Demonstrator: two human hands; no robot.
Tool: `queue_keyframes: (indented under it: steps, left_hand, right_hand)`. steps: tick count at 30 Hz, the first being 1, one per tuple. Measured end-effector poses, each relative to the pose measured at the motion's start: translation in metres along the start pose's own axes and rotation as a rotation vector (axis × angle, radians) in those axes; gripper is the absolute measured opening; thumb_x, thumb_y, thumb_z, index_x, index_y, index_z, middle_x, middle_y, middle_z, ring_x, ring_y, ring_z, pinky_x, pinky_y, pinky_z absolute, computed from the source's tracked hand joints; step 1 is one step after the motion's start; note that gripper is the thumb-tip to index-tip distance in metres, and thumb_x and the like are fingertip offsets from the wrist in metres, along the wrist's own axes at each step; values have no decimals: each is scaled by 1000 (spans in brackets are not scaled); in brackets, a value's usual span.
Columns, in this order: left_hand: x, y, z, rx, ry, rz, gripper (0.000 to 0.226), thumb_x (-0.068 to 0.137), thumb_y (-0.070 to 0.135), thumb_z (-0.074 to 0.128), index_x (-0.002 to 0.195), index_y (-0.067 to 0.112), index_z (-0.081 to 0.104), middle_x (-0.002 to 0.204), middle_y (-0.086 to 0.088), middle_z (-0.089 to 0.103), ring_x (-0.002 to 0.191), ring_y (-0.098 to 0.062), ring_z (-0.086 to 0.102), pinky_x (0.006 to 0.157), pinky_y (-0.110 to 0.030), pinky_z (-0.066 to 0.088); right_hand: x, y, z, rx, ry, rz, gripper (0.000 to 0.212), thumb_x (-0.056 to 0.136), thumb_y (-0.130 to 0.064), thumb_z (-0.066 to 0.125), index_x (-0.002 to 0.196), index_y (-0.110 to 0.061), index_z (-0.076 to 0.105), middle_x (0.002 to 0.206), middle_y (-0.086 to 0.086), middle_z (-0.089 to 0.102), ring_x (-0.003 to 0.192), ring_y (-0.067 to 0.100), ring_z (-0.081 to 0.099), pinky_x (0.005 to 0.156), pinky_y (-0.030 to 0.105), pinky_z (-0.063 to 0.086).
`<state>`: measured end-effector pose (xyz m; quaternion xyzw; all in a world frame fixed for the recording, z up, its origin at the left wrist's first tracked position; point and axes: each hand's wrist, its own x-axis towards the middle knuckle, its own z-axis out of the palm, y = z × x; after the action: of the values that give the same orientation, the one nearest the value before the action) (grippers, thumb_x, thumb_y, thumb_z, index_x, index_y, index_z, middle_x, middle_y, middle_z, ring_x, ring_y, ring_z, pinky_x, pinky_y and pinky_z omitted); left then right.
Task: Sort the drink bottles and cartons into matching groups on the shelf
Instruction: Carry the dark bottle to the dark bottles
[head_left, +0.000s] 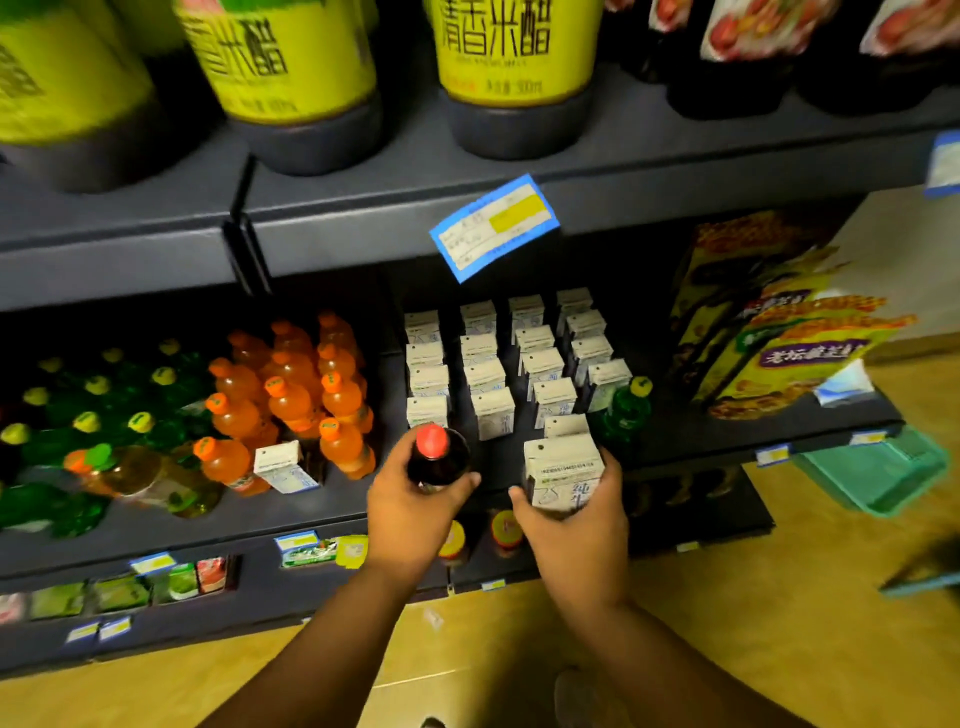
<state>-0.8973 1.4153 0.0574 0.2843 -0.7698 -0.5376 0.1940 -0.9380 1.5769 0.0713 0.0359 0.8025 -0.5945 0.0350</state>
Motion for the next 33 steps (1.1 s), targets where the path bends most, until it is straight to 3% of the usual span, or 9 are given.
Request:
queue_keyframes:
  steps: [4,8,15,22,26,29,33]
  left_hand:
    - [-28,10,-33,6,10,7,63,65,13,93,121,27,66,110,10,74,105,-1,68,90,-13,53]
    - [-43,7,-56,8,7,-64,59,63,14,94,112,34,67,100,20,75,97,7,67,83,-11,50]
    - [-49,-4,-70,40,3,-71,55,64,12,93,111,29,69,98,15,75,95,0,69,84,-19,52]
    - [-45,-3,-63,54,1,-82,56,65,16,93,112,28,67,101,16,74,97,5,66,81,-3,48]
    - [-42,-7,-58,65,11,-102,56,65,19,93,112,33,65,103,17,73,99,3,66,84,-9,49]
    - [-41,-18,-51,86,16,-113,56,66,20,93,113,33,65,104,16,73,102,-4,68,89,-21,53]
    - [-39,-32,-41,48,35,-128,52,67,13,92,107,32,66,99,14,73,98,-6,67,79,-11,52]
  right_hand:
    - [-11,-11,2,0,-20,-20,79,66,-24,91,132,-27,47,106,-19,61,102,3,58,86,19,46]
    - [-16,-19,3,-17,-38,-31,81,66,-27,91,134,-26,46,109,-17,59,104,3,55,86,19,46]
    - [-19,-13,5,-29,-48,-28,81,68,-26,90,136,-26,46,112,-14,61,106,6,56,87,20,47]
    - [-13,-3,16,-2,-42,7,77,71,-17,88,135,-23,47,102,-20,60,99,3,58,84,16,45]
    - [-2,12,29,-43,-15,10,79,69,-22,89,135,-23,47,126,-3,63,114,11,59,90,21,46]
    - [8,30,42,-70,-3,31,77,69,-26,89,135,-23,48,125,-1,66,116,17,61,90,23,47]
    - [31,55,67,-107,-6,21,78,68,-31,89,135,-21,49,125,1,67,117,22,63,91,26,46]
